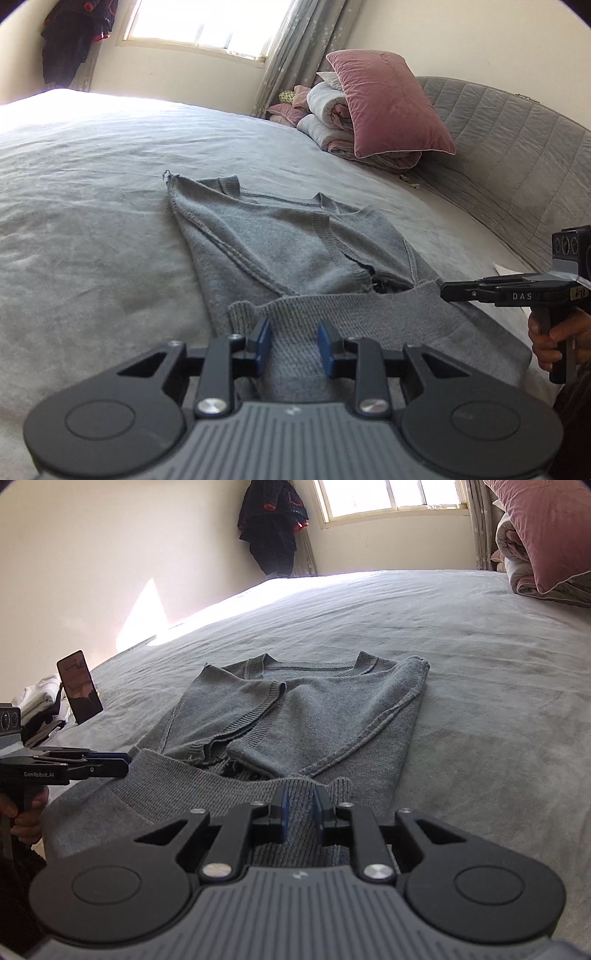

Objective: Fold clothes
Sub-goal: 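Open both grippers and release the sweater on the bed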

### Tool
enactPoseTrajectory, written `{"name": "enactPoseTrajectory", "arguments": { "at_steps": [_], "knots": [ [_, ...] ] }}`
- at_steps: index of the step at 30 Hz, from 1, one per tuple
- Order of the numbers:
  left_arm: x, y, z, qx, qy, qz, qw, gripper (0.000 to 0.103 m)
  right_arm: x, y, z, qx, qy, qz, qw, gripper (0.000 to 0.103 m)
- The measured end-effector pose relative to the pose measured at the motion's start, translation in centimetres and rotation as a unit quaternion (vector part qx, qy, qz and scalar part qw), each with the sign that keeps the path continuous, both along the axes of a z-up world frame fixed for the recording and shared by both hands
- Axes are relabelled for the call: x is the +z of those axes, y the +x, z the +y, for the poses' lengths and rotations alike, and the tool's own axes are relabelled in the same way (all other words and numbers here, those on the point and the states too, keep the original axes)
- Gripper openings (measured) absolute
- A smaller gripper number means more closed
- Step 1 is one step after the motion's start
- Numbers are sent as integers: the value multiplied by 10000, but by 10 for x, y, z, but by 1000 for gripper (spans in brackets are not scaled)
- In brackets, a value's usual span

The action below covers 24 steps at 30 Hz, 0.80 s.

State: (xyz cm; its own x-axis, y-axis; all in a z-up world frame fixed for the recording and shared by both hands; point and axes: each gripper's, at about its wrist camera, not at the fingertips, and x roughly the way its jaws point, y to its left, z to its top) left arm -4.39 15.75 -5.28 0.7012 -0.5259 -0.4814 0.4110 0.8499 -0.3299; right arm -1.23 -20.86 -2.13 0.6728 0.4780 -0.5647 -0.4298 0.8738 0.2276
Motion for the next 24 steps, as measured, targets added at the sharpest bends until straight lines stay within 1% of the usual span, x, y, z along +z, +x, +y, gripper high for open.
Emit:
{"name": "enactPoseTrajectory", "arguments": {
  "at_steps": [3, 5, 7, 8, 9, 12, 15, 16, 18, 21, 24],
  "knots": [
    [-2, 0, 13, 65, -384, 118, 9992, 28, -3, -4, -6, -4, 127, -30, 9999, 20],
    [2, -1, 18, 180, -506, 244, 9983, 28, 2, -8, -9, -44, 209, 18, 9998, 22],
    [13, -3, 18, 281, -448, 313, 9981, 29, 9, -13, -13, -108, 327, 113, 9993, 31],
    [20, -5, 19, 311, -397, 329, 9982, 33, 12, -15, -15, -140, 386, 160, 9990, 44],
    [28, -6, 19, 321, -341, 335, 9983, 34, 15, -18, -16, -173, 445, 207, 9986, 50],
    [55, -15, 18, 171, -159, 194, 9995, 36, 32, -30, -21, -140, 374, 213, 9990, 50],
    [78, -30, 14, -17, 101, 80, 9999, 41, 49, -44, -30, -149, 379, 296, 9987, 50],
    [84, -38, 11, -98, 277, -8, 9996, 41, 54, -50, -32, -109, 409, 302, 9986, 50],
    [93, -54, 5, -299, 674, -235, 9970, 48, 63, -62, -37, -17, 396, 302, 9988, 50],
    [96, -79, -5, -734, 1209, -485, 9888, 51, 69, -79, -37, 163, 143, 300, 9993, 50],
    [87, -96, -20, -1301, 1573, -548, 9774, 52, 66, -94, -27, 468, -276, 253, 9982, 51]
  ]
}}
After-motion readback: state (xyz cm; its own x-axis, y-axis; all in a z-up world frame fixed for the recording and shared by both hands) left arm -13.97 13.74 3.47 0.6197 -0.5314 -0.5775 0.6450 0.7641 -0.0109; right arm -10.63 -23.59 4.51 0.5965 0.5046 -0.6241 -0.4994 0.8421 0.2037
